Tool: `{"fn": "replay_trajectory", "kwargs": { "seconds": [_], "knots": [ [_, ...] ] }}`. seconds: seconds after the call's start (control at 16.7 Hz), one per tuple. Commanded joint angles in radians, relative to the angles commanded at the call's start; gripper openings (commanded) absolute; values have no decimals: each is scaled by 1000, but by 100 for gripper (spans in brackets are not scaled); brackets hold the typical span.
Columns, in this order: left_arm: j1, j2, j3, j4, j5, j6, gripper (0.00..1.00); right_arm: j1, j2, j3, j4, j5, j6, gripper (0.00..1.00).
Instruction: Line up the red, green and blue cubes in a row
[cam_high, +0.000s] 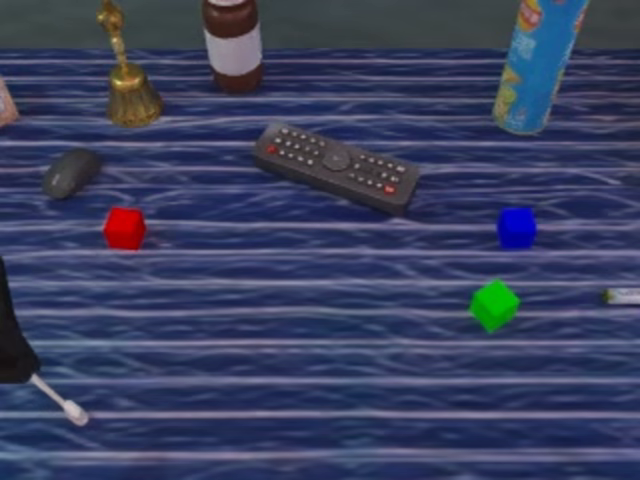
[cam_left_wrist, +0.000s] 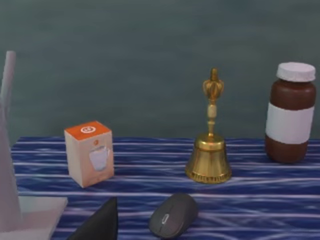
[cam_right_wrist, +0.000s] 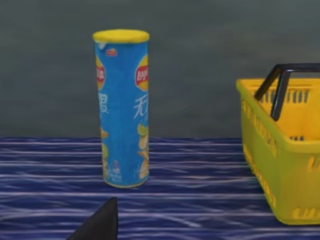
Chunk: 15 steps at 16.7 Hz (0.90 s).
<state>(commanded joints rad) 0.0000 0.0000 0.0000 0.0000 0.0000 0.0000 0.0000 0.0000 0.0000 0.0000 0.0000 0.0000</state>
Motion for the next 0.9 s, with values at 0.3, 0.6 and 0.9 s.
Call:
{"fn": "replay_trajectory", "kwargs": {
  "seconds": [0.3, 0.6, 0.9],
  "knots": [
    [-4, 61, 61, -41, 0, 0, 100, 0, 0, 0, 0, 0, 0, 100],
    [-26, 375, 356, -222, 2, 4, 100, 0, 0, 0, 0, 0, 0, 100],
    [-58, 912, 782, -492, 5, 10, 100, 0, 0, 0, 0, 0, 0, 100]
  ]
}}
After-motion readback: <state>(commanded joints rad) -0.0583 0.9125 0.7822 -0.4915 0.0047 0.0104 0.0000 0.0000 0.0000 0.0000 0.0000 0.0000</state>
